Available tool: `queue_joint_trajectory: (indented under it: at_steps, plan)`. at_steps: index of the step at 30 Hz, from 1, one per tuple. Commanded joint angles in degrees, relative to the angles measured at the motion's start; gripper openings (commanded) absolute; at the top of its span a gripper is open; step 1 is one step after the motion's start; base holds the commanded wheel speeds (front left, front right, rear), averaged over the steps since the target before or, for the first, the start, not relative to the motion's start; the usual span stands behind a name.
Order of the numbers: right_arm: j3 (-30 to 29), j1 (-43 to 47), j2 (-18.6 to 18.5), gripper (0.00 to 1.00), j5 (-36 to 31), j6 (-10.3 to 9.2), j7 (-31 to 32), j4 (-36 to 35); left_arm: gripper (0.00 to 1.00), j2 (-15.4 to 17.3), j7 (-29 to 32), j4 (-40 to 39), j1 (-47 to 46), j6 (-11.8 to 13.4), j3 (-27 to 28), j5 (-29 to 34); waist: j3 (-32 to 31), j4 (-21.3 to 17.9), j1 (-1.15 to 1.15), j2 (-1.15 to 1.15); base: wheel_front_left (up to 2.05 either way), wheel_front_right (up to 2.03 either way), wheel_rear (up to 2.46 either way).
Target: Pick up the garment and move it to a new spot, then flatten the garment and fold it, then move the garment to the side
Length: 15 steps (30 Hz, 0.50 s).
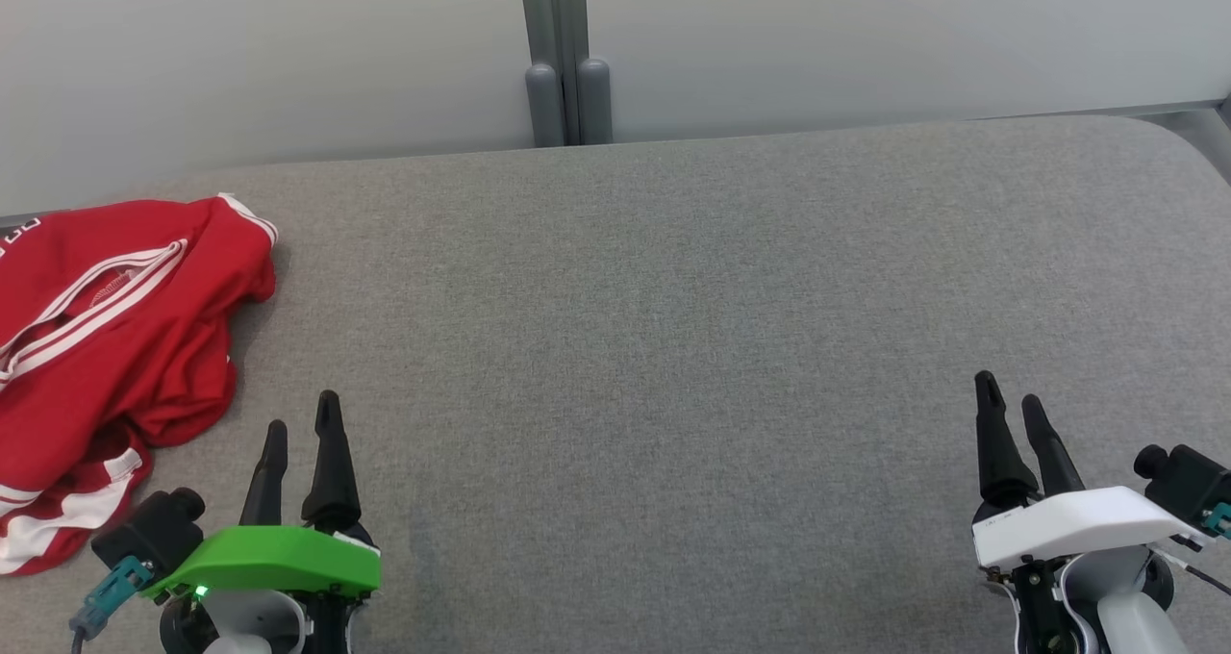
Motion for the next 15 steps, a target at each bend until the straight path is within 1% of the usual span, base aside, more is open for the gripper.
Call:
queue_joint_trajectory:
  at_steps: [1,15]
  plan:
    - [0.1,-0.4,-0.4,1.00,-2.1,0.01,-0.7,-0.5,1.00,0.4,-0.6,-1.1,-0.8,0.3,-0.2,1.9,0.0,0.0,0.00,0.00,0.00,0.00,0.00]
    - [-0.4,0.9,-0.4,1.00,-11.2,0.01,-2.8,1.0,1.00,0.5,-2.7,-0.4,0.5,0.6,-1.2,11.1,-0.7,0.1,0.00,0.00,0.00,0.00,0.00]
